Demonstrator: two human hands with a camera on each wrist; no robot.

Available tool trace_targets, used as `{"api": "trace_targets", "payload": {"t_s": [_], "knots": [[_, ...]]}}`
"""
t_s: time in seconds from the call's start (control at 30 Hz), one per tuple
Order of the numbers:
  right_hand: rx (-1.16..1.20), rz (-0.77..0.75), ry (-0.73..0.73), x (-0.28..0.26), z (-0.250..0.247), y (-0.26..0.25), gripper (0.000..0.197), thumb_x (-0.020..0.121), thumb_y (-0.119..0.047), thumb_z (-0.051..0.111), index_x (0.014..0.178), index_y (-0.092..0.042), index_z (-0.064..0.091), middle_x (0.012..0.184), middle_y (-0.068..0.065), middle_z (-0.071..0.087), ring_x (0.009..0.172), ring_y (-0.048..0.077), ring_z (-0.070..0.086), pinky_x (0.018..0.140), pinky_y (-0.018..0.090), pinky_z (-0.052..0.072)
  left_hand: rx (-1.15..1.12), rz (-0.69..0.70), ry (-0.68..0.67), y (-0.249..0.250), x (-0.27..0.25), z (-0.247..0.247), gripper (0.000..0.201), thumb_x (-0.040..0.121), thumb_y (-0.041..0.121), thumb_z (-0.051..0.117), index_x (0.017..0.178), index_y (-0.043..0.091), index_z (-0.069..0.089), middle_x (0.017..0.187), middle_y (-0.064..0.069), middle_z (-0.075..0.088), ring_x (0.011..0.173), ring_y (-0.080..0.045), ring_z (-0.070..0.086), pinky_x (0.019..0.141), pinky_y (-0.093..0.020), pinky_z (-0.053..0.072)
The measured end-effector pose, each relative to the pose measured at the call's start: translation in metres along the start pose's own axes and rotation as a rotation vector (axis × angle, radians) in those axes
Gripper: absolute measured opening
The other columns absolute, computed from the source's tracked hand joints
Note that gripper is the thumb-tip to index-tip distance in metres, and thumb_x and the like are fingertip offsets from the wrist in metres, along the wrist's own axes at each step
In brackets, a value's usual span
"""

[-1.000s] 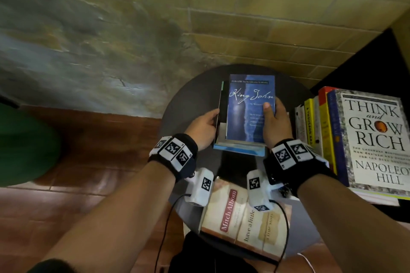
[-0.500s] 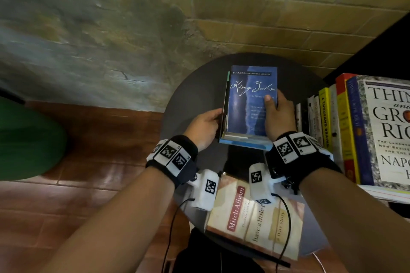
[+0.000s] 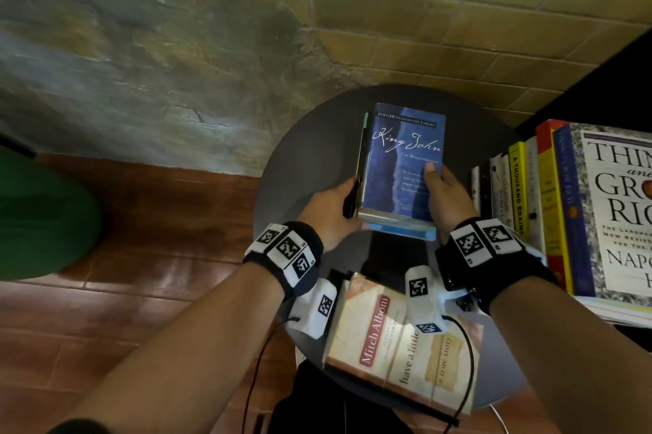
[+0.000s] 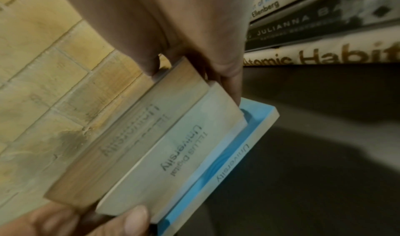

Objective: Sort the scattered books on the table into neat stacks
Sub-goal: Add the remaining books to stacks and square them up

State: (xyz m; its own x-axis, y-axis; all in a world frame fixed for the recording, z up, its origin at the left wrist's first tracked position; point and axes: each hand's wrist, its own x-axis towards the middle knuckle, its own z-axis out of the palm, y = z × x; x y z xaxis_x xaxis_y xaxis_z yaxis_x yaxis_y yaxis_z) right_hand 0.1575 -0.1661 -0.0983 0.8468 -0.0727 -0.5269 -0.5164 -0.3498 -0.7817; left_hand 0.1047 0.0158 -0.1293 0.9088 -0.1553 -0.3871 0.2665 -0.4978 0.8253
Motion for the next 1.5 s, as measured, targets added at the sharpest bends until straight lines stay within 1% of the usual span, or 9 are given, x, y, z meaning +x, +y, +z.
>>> {"api": "trace_targets", "payload": {"t_s": [0.1,0.23,0.67,0.9,1.03,1.1,1.2,1.33,1.5], "knots": [[-0.015,0.013,0.000,0.002,-0.001,0.001,0.039,0.099,-0.047,0.035,0.128,-0.025,0.050,0.123,0.007,0.062,0.113,0.028,0.059,0.105,0.053,0.041,0.016,0.003,0.005,-0.003,0.002,-0.001,0.072,0.082,0.022,0.073,0.146,0.028,0.039,0.128,0.001,0.064,0.118,-0.015,0.059,0.105,-0.034,0.046],[-0.082,0.002,0.003,0.000,0.000,-0.004,0.045,0.102,-0.043,0.031,0.135,-0.017,0.046,0.127,0.008,0.059,0.116,0.028,0.057,0.106,0.048,0.040,0.069,0.016,0.038,0.000,0.000,-0.002,0.066,0.087,0.021,0.068,0.146,0.027,0.039,0.128,0.000,0.064,0.117,-0.014,0.059,0.098,-0.020,0.041],[-0.130,-0.009,0.000,0.006,-0.003,-0.001,0.045,0.102,-0.044,0.030,0.135,-0.017,0.045,0.129,0.008,0.058,0.119,0.027,0.055,0.108,0.049,0.038,0.085,-0.017,0.014,0.004,0.000,-0.002,0.056,0.088,0.021,0.068,0.139,0.017,0.046,0.128,-0.003,0.063,0.118,-0.018,0.059,0.103,-0.034,0.047],[-0.071,0.025,0.015,0.005,-0.002,-0.003,0.043,0.102,-0.045,0.030,0.134,-0.022,0.046,0.118,0.000,0.057,0.116,0.025,0.055,0.107,0.047,0.038,0.022,-0.029,0.013,0.002,-0.001,-0.001,0.069,0.083,0.024,0.074,0.143,0.019,0.040,0.131,-0.003,0.061,0.120,-0.019,0.058,0.104,-0.035,0.046],[0.033,0.141,0.063,0.023,-0.011,0.006,0.097,0.061,-0.087,0.040,0.142,-0.035,0.034,0.139,0.003,0.050,0.124,0.028,0.051,0.107,0.055,0.036,-0.042,-0.021,0.002,0.003,0.002,0.000,0.091,0.073,0.030,0.081,0.148,0.023,0.029,0.139,0.002,0.054,0.127,-0.016,0.052,0.109,-0.038,0.041],[0.105,0.227,0.029,0.038,-0.016,0.017,0.105,0.052,-0.092,0.047,0.139,-0.035,0.040,0.133,0.004,0.058,0.117,0.028,0.058,0.105,0.054,0.039,-0.120,-0.023,-0.039,0.008,0.003,0.000,0.090,0.074,0.025,0.081,0.147,0.026,0.029,0.136,0.003,0.057,0.123,-0.014,0.055,0.107,-0.036,0.043],[0.096,0.247,-0.029,0.025,-0.008,0.002,0.066,0.081,-0.075,0.041,0.122,-0.027,0.056,0.116,0.005,0.067,0.107,0.026,0.064,0.102,0.049,0.043,-0.179,-0.028,-0.063,0.014,0.005,-0.002,0.090,0.076,0.019,0.080,0.148,0.026,0.027,0.137,0.001,0.056,0.123,-0.015,0.055,0.106,-0.034,0.044],[0.078,0.209,-0.064,0.015,0.004,-0.010,0.059,0.087,-0.068,0.042,0.122,-0.022,0.055,0.115,0.003,0.065,0.107,0.024,0.062,0.101,0.045,0.044,-0.202,-0.036,-0.035,0.010,0.002,-0.007,0.090,0.075,0.021,0.081,0.147,0.026,0.028,0.137,0.003,0.056,0.121,-0.011,0.054,0.105,-0.030,0.043],[0.077,0.169,-0.118,0.046,0.012,0.016,0.118,0.034,-0.097,0.055,0.131,-0.029,0.053,0.129,-0.001,0.062,0.119,0.024,0.058,0.109,0.050,0.038,-0.216,-0.039,0.000,0.002,-0.001,-0.019,0.091,0.071,0.025,0.083,0.146,0.028,0.031,0.132,0.008,0.059,0.115,-0.006,0.055,0.101,-0.027,0.043]]}}
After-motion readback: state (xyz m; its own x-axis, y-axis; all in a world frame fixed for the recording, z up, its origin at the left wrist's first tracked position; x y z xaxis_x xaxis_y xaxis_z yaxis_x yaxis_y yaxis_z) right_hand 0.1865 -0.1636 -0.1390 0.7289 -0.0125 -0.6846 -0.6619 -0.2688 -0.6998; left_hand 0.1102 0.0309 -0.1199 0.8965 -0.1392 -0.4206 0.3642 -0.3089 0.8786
